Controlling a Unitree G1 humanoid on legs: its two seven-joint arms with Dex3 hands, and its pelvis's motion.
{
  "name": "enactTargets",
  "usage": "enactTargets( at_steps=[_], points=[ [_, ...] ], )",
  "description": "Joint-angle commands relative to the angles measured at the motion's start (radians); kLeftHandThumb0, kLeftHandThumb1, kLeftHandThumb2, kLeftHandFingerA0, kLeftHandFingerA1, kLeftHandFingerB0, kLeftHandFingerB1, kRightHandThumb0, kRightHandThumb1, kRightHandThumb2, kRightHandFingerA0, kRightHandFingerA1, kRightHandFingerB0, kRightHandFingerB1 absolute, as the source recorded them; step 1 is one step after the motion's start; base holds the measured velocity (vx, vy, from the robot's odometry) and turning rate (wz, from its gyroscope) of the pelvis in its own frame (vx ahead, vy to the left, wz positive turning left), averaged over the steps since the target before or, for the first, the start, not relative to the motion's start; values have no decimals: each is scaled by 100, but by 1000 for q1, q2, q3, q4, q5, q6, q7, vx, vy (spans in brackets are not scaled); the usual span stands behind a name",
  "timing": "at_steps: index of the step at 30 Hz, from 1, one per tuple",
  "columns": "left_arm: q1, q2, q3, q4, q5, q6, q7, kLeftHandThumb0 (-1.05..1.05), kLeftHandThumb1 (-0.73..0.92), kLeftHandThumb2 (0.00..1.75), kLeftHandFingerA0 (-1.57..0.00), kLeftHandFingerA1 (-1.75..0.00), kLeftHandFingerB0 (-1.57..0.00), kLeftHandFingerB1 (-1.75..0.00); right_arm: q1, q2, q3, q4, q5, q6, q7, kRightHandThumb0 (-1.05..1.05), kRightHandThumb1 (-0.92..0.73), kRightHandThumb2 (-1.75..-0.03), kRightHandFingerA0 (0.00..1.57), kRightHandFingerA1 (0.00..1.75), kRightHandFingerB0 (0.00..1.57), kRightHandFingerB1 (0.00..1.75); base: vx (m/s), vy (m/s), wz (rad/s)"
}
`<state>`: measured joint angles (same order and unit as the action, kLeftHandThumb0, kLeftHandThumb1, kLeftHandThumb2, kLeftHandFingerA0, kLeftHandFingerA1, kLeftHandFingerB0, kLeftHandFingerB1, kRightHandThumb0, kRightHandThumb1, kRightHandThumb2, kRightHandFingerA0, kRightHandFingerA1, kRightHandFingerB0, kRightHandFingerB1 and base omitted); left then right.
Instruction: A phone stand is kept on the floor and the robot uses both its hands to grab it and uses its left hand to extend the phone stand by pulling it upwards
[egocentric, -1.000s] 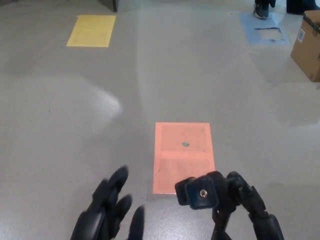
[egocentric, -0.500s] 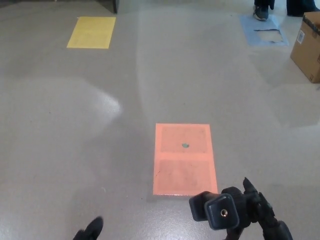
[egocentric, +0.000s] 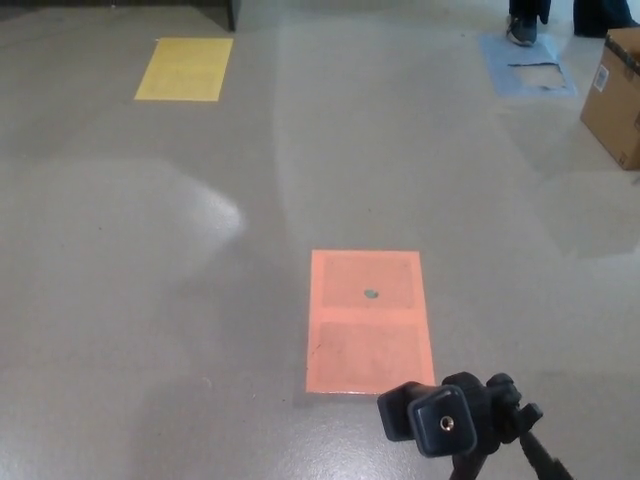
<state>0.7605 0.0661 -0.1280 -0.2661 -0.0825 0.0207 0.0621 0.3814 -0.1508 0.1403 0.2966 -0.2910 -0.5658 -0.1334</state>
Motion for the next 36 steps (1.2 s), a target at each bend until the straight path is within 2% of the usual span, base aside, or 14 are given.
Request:
enactTargets(
  at_steps=[1, 4, 5, 12, 13, 14, 17, 22, 23, 29, 30, 33, 34, 36],
  points=[
    [115, 104, 138, 265, 42, -701, -94, -88, 69, 106, -9, -26, -5, -21, 386, -159, -93, -126, 206, -220, 118, -97, -62, -60, 0, 0, 0, 0, 0, 0, 0],
    [115, 102, 139, 278, 44, -717, -93, -88, 69, 106, -9, -26, -5, -21, 397, -160, -97, -129, 206, -219, 119, -97, -62, -60, 0, 0, 0, 0, 0, 0, 0],
    [115, 105, 144, 296, 61, -734, -77, -91, 70, 107, -12, -26, -4, -24, 427, -147, -110, -117, 187, -228, 91, -104, -60, -100, 0, 2, 0, 5, 0, 0, 0],
    [95, 111, 163, 402, 130, -850, -17, -90, 71, 107, -9, -24, -9, -22, 458, -124, -164, -42, 125, -295, 11, -96, -55, -94, 0, 0, 0, 7, 0, 0, 0],
    [78, 104, 156, 411, 127, -837, -18, -85, 68, 106, -7, -30, -7, -25, 431, -126, -199, -27, 24, -312, -75, -98, -56, -95, 0, 0, 0, 0, 0, 0, 0],
    [72, 100, 156, 413, 120, -831, -22, -86, 85, 67, -9, -24, -8, -23, 427, -127, -195, -27, 37, -290, -60, -96, -55, -94, 0, 0, 0, 1, 0, 0, 0],
    [67, 98, 159, 424, 118, -841, -26, -86, 85, 67, -9, -24, -8, -23, 427, -124, -196, -29, 46, -282, -45, -96, -55, -94, 0, 0, 0, 1, 0, 0, 0],
    [44, 98, 168, 475, 160, -888, 9, -85, 86, 67, -13, -27, -9, -24, 369, -125, -192, 30, -1, -314, -76, -97, -57, -95, 6, 0, 0, 1, 0, 0, 0],
    [48, 102, 165, 467, 179, -891, 16, -91, 72, 85, -10, -31, -8, -24, 384, -124, -195, 0, -18, -282, -80, -98, -58, -96, 8, 2, 0, 0, 0, 0, 0],
    [42, 99, 171, 471, 174, -908, 4, -91, 71, 85, -10, -28, -8, -24, 374, -125, -207, 4, -90, -267, -134, -98, -58, -98, 6, 11, 0, 0, 0, 0, 0],
    [34, 97, 175, 482, 181, -917, 13, -91, 72, 84, -10, -31, -10, -26, 372, -122, -199, 9, -27, -274, -84, -99, -58, -96, 5, 0, 0, 0, 0, 0, 0],
    [30, 94, 181, 492, 180, -931, 12, -91, 72, 84, -10, -30, -10, -27, 369, -117, -197, 21, -10, -296, -73, -97, -57, -95, 4, 2, 0, 0, 0, 0, 0],
    [29, 93, 183, 500, 180, -933, 12, -86, 69, 106, -8, -40, -7, -33, 370, -119, -201, 22, -28, -288, -85, -98, -57, -96, 5, 1, 0, 0, 0, 0, 0],
    [27, 92, 186, 512, 180, -938, 12, -86, 69, 106, -8, -40, -7, -33, 372, -121, -206, 24, -54, -277, -102, -98, -57, -96, 5, 1, 0, 0, 0, 0, 0]
  ],
)
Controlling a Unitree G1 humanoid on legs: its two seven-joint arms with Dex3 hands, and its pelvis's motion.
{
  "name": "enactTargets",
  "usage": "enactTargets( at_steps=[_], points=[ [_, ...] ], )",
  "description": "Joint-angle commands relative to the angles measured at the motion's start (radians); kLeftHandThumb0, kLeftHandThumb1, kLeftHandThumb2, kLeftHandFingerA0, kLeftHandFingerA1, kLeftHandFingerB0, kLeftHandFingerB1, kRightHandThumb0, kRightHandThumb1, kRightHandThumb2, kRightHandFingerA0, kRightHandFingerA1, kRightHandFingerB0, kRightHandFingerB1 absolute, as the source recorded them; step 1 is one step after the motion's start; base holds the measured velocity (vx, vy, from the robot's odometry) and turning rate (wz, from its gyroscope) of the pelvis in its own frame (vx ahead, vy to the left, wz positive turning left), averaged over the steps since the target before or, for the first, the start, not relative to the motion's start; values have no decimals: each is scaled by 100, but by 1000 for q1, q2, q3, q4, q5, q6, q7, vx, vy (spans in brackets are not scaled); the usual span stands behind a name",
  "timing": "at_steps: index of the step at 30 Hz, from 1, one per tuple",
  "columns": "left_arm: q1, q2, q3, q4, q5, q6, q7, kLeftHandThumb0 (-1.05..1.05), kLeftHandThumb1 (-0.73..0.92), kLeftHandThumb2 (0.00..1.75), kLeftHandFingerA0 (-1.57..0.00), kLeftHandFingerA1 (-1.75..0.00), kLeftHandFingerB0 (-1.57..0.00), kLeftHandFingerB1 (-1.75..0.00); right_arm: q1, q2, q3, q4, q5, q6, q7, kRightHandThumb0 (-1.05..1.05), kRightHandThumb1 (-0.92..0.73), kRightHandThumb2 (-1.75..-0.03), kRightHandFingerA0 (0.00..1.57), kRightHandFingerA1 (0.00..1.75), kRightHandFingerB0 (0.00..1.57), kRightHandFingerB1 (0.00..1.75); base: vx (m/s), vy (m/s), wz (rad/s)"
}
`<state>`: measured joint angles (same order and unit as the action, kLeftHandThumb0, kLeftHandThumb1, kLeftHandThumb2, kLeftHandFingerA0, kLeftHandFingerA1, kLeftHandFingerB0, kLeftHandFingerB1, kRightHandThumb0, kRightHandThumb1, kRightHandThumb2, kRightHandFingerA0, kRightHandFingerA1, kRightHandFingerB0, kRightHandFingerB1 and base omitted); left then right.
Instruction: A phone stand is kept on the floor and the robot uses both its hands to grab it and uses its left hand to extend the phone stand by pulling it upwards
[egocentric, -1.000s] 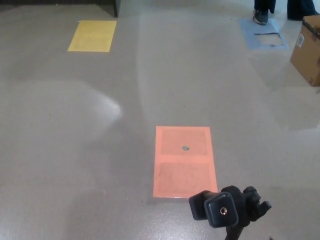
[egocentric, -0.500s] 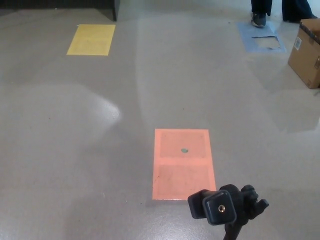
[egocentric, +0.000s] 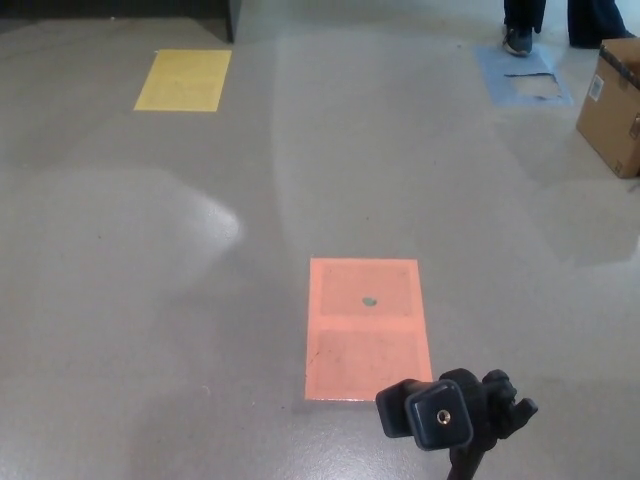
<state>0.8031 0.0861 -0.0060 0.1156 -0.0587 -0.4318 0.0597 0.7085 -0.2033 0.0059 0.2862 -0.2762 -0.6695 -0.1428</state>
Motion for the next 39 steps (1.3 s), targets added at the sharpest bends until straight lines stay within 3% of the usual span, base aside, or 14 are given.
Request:
enactTargets(
  at_steps=[1, 4, 5, 6, 7, 9, 10, 14, 16, 17, 19, 20, 21, 39],
  points=[
    [-14, 69, 65, 131, 155, -496, 12, -85, 86, 68, -14, -27, -10, -24, 48, -64, -72, 28, -56, -176, -82, -97, -57, -95, 5, 1, 0, 0, 0, 0, 0],
    [-16, 66, 69, 139, 155, -509, 9, -85, 86, 68, -14, -27, -10, -24, 50, -61, -75, 28, -53, -180, -78, -97, -57, -95, 5, 1, 0, 0, 0, 0, 0],
    [-14, 65, 71, 137, 153, -515, 7, -80, 67, 107, -5, -42, -3, -35, 52, -64, -78, 26, -70, -171, -88, -98, -59, -96, 6, 1, 0, 0, 0, 0, 0],
    [-14, 64, 74, 139, 153, -521, 5, -80, 67, 107, -5, -42, -3, -35, 52, -65, -79, 26, -78, -167, -92, -98, -59, -96, 6, 1, 0, 0, 0, 0, 0],
    [-14, 63, 74, 142, 150, -523, 2, -89, 73, 83, -10, -32, -11, -28, 49, -64, -81, 31, -80, -174, -96, -96, -57, -94, 5, 5, 0, 0, 0, 0, 0],
    [-16, 62, 75, 149, 146, -529, -2, -89, 73, 83, -10, -32, -11, -28, 45, -62, -84, 38, -84, -186, -104, -96, -57, -94, 5, 5, 0, 0, 0, 0, 0],
    [-20, 63, 77, 152, 148, -525, -1, -84, 87, 67, -13, -27, -11, -24, 42, -61, -83, 42, -72, -191, -95, -95, -56, -92, 4, 4, 0, 0, 0, 0, 0],
    [-35, 62, 80, 176, 141, -548, -8, -84, 86, 67, -14, -28, -11, -24, 38, -60, -86, 45, -70, -193, -90, -95, -55, -92, 5, 5, 0, 0, 0, 0, 0],
    [-38, 63, 79, 184, 130, -554, -17, -89, 72, 82, -10, -32, -11, -28, 51, -57, -80, 25, -29, -174, -50, -94, -55, -92, 3, 3, 0, 2, 0, 0, 0],
    [-41, 63, 83, 189, 141, -562, -10, -79, 67, 107, -5, -42, -3, -35, 45, -57, -81, 38, -34, -188, -56, -93, -54, -93, 2, 6, 0, 3, 0, 0, 0],
    [-51, 61, 89, 210, 148, -583, -5, -78, 67, 106, -5, -42, -4, -36, 41, -58, -96, 40, -104, -195, -111, -97, -58, -97, 6, 11, 0, 0, 0, 0, 0],
    [-51, 61, 90, 209, 149, -584, -6, -81, 86, 68, -14, -27, -12, -24, 41, -59, -90, 44, -68, -203, -80, -97, -58, -96, 4, 5, 0, 0, 0, 0, 0],
    [-50, 60, 90, 210, 145, -587, -10, -83, 69, 106, -5, -42, -1, -35, 46, -60, -86, 39, -45, -191, -55, -97, -57, -92, 1, 0, 0, 1, 0, 0, 0],
    [-43, 54, 97, 235, 145, -615, -22, -83, 69, 106, -5, -42, -2, -34, 33, -68, -87, 98, -75, -235, -83, -94, -56, -93, 1, 5, 0, 1, 0, 0, 0]
  ],
)
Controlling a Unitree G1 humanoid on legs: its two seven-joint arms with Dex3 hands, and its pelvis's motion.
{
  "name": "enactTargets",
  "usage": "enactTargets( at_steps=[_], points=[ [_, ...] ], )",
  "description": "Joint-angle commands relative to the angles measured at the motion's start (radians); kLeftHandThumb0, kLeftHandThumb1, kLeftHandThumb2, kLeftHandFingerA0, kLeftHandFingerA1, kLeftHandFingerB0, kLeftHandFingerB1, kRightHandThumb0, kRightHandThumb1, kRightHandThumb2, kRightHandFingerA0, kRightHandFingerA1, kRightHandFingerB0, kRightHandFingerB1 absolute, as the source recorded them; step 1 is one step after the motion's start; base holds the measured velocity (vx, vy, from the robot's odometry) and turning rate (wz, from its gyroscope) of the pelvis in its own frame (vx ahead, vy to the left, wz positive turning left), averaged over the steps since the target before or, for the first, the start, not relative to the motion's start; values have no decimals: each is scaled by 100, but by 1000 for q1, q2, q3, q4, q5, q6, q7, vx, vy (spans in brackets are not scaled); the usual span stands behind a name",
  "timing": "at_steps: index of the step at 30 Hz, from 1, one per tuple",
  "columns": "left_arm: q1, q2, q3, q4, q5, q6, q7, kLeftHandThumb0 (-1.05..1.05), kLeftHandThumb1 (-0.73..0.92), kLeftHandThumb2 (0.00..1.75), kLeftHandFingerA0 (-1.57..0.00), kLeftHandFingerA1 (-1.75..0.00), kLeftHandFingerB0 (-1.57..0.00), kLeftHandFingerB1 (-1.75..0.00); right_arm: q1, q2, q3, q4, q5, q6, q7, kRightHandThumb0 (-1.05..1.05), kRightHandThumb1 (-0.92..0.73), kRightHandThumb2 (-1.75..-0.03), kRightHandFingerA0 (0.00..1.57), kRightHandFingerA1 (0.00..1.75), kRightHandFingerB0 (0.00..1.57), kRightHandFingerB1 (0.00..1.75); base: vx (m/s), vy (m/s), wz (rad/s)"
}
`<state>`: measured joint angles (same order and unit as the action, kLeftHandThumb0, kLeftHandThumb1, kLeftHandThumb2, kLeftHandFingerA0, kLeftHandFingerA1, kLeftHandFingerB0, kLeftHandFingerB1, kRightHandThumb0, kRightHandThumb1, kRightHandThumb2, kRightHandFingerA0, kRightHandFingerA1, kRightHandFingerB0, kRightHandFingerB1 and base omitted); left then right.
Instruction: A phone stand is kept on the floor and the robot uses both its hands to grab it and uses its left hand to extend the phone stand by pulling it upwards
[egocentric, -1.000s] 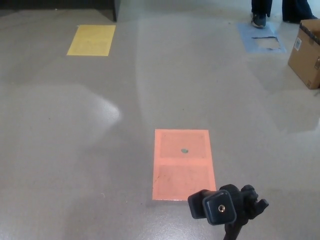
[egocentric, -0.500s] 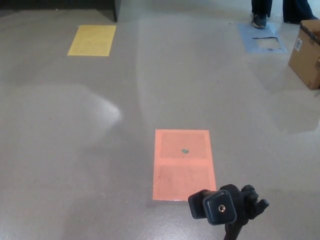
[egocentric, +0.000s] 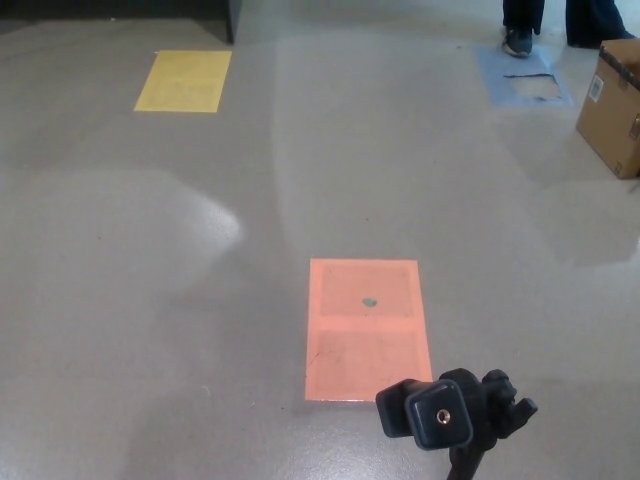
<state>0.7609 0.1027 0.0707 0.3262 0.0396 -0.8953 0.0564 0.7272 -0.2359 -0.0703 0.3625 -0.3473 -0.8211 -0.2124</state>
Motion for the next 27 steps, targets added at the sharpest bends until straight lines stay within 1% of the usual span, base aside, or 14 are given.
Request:
enactTargets(
  at_steps=[1, 4, 5, 6, 7, 8, 9, 11, 14, 17, 24, 25, 26, 27],
  points=[
    [-3, 37, 23, 29, 49, -156, -15, -84, 69, 106, -5, -42, 0, -35, 17, -36, -11, 17, -6, -80, -13, -97, -58, -95, 2, 1, 0, 0, 0, 0, 0],
    [-17, 36, 27, 60, 53, -174, -10, -84, 68, 106, -10, -44, 0, -37, 12, -34, -16, 28, -22, -89, -33, -95, -56, -94, 4, 5, 0, 1, 0, 0, 0],
    [-21, 35, 27, 64, 50, -181, -11, -38, 44, 105, 0, -49, 0, -48, 14, -34, -14, 27, -11, -95, -24, -97, -57, -93, 2, 0, 0, 0, 0, 0, 0],
    [-23, 34, 29, 67, 50, -189, -10, -38, 44, 105, 0, -49, 0, -48, 17, -35, -8, 25, 14, -92, -2, -97, -57, -93, 2, 0, 0, 0, 0, 0, 0],
    [-26, 35, 31, 73, 54, -197, -10, -84, 68, 106, -14, -46, -1, -38, 15, -33, -13, 27, -4, -92, -18, -93, -55, -92, 3, 4, 0, 2, 0, 0, 0],
    [-25, 35, 33, 76, 54, -200, -10, -86, 81, 68, -16, -30, -12, -26, 18, -31, -15, 12, -17, -81, -25, -94, -56, -93, 4, 5, 0, 1, 0, 0, 0],
    [-21, 36, 33, 73, 55, -193, -13, -83, 68, 106, -6, -42, 0, -37, 19, -31, -9, 12, 10, -78, -2, -92, -55, -92, 2, 4, 0, 3, 0, 0, 0],
    [-22, 35, 34, 74, 56, -194, -14, -85, 69, 107, -15, -47, 0, -37, 14, -32, -8, 20, 12, -82, -2, -90, -53, -90, 3, 8, 0, 0, 0, 0, 0],
    [-25, 35, 34, 79, 51, -203, -20, -80, 67, 105, -7, -43, -1, -39, -1, -31, -15, 50, -18, -112, -34, -87, -51, -88, 6, 13, 0, 0, 0, 0, 0],
    [-27, 35, 38, 85, 58, -213, -19, -83, 69, 106, -9, -44, -4, -38, 19, -28, -7, 20, 6, -84, -5, -95, -56, -95, 1, 3, 0, 2, 0, 0, 0],
    [-31, 30, 49, 76, 79, -201, -10, -83, 69, 107, -8, -43, -3, -38, 8, -30, -11, 26, -19, -86, -22, -90, -54, -93, 2, 8, 0, 5, 0, 0, 0],
    [-34, 31, 48, 80, 74, -202, -13, -81, 86, 68, -16, -28, -13, -26, -4, -29, -11, 49, -17, -108, -29, -86, -50, -86, 8, 13, 0, 0, 0, 0, 0],
    [-35, 31, 48, 82, 75, -204, -13, -85, 70, 106, -13, -45, -3, -38, -9, -32, -17, 55, -47, -117, -53, -92, -55, -92, 3, 8, 0, 0, 0, 0, 0],
    [-35, 31, 48, 81, 73, -208, -14, -37, 46, 106, 0, -49, 0, -48, -7, -31, -15, 55, -44, -115, -50, -91, -54, -94, 1, 7, 0, 6, 0, 0, 0]
  ],
)
